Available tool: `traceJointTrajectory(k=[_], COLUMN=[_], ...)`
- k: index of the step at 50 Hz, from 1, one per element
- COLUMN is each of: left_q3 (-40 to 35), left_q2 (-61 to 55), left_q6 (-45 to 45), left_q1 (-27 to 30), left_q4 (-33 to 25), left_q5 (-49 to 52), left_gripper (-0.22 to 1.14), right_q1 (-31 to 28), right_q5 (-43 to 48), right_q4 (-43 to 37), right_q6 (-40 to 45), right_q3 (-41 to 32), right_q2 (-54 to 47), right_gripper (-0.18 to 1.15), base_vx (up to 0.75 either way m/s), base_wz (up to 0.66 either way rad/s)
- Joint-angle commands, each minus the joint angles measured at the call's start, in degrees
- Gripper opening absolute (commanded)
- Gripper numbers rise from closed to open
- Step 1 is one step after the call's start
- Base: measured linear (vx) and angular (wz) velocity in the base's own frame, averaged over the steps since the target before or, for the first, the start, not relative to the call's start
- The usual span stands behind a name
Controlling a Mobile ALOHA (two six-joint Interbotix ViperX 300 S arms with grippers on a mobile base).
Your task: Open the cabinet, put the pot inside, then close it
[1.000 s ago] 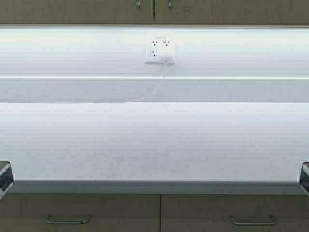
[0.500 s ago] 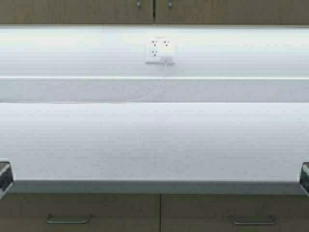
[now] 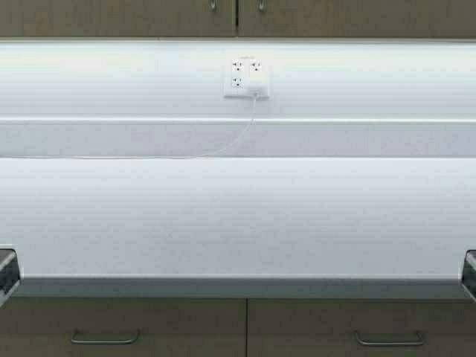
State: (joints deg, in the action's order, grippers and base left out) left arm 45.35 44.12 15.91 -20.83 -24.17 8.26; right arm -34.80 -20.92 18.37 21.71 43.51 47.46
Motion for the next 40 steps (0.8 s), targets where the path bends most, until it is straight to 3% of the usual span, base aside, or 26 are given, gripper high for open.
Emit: traceJointTrajectory(k=[1,40], left_q3=[-0.44,0.97], left_q2=[0.18,1.23], left_q6=[0.0,0.0], left_q1=[-0.09,-0.09], left_q4=[0.09,0.09], left_q5=[-0.44,-0.53], left_gripper=[0.04,0.04], right_q1=[-0.09,-0.09], right_q5=[0.35,0.26], right_q4=[-0.18,-0.18], right_q6=[0.18,0.09], right_q3=[-0.7,-0.35], right_q2=[0.0,0.0], right_gripper=[0.07,0.07], base_vx=[0.0,0.0], base_wz=[0.0,0.0])
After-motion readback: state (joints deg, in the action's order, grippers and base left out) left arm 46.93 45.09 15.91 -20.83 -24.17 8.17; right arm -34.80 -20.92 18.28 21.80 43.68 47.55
